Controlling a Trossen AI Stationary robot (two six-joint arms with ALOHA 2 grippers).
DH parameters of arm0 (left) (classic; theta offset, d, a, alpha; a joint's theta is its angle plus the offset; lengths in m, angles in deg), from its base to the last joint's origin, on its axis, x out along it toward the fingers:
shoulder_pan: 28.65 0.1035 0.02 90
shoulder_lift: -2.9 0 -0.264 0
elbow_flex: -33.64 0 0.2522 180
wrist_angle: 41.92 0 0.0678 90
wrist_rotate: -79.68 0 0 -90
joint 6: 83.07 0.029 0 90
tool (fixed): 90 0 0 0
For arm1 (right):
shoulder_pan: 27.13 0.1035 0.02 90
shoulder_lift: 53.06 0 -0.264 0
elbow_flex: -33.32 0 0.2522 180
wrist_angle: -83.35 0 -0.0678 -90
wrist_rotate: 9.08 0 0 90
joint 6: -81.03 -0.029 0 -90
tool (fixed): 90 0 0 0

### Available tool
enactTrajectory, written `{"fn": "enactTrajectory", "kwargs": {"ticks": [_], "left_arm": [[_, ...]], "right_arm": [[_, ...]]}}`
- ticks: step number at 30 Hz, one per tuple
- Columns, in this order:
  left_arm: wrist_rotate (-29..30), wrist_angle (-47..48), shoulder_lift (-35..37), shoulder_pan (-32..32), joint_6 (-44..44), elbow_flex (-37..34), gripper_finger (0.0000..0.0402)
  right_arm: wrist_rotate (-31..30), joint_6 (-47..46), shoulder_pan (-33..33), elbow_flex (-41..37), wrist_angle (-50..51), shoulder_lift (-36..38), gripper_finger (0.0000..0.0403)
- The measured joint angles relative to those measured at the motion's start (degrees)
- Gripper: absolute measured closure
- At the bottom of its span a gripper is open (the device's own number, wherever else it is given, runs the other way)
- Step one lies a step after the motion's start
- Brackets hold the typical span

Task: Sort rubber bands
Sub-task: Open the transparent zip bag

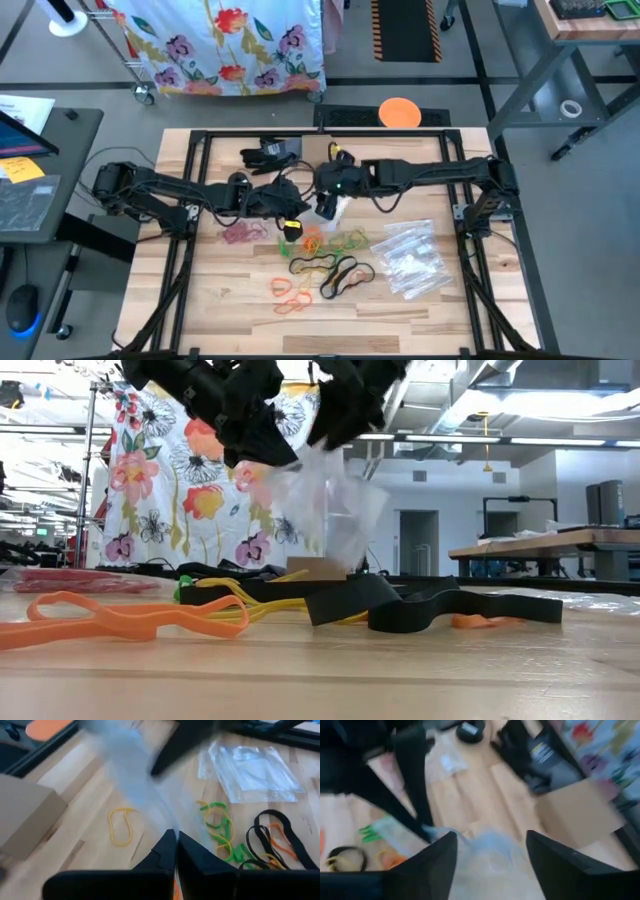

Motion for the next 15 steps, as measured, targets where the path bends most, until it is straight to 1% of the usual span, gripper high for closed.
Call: {"fn": "enactTrajectory", "kwargs": {"ticks": [3, 7, 9, 11, 13, 15], "left_arm": [[1.9, 2.1, -0.1, 0.0, -3.2, 0.0, 0.0401], [3.5, 2.0, -0.1, 0.7, -6.4, 0.0, 0.0401], [6.5, 1.5, -0.1, 0.7, -8.1, 0.0, 0.0401], [10.6, 1.1, -0.1, 0.7, -8.8, 0.0, 0.0401], [14.4, 1.4, -0.1, 1.0, -8.8, -0.1, 0.0401], [15.1, 1.1, 0.0, 1.7, -8.9, -0.4, 0.0401]], "right_arm": [[-0.5, 1.3, -0.4, 3.3, -0.1, 0.1, 0.0141], [-0.6, 1.0, -0.5, 6.0, 0.7, 0.2, 0.0138], [-0.9, -1.4, -0.4, 6.7, 1.5, 0.2, 0.0138], [-2.5, -4.3, -0.2, 7.1, 4.1, 0.2, 0.0138], [-5.1, -7.1, 0.4, 7.6, 8.7, 0.1, 0.0138], [-8.7, -10.0, 1.1, 7.9, 13.9, 0.1, 0.0138]]}}
